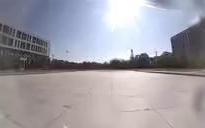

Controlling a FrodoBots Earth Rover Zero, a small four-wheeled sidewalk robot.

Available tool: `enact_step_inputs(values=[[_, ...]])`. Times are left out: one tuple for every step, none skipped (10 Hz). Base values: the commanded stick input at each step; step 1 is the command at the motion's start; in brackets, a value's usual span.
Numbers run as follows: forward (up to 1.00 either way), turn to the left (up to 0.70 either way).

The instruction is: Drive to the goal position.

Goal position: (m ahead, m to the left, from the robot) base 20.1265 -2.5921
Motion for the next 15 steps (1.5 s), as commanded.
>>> enact_step_inputs(values=[[0.7, 0.0], [0.7, 0.0], [0.7, 0.0], [0.7, 0.0], [0.7, 0.0], [0.7, 0.0], [0.7, 0.0], [0.7, 0.0], [0.7, 0.0], [0.7, 0.0], [0.7, 0.0], [0.7, 0.0], [0.7, 0.0], [0.7, 0.0], [0.7, 0.0]])
